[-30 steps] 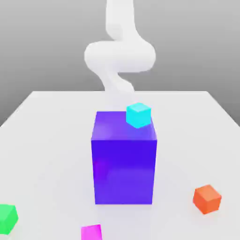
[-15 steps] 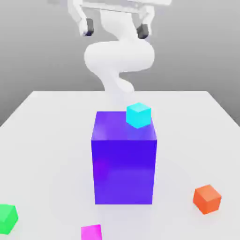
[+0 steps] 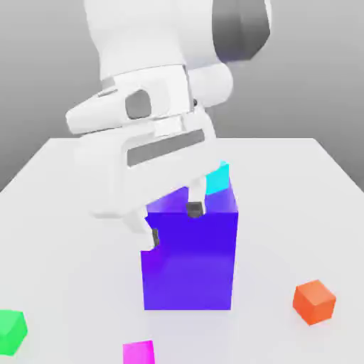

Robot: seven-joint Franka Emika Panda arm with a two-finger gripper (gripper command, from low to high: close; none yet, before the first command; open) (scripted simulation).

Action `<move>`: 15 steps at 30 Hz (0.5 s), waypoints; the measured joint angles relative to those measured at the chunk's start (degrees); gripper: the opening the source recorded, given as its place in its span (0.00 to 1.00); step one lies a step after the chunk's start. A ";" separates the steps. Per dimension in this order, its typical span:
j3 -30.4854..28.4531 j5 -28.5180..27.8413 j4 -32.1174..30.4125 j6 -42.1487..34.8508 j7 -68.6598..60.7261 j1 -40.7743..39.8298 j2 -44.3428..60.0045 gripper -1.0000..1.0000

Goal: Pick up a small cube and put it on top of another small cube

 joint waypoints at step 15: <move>2.51 0.60 -0.89 6.82 -32.19 -4.44 18.37 0.50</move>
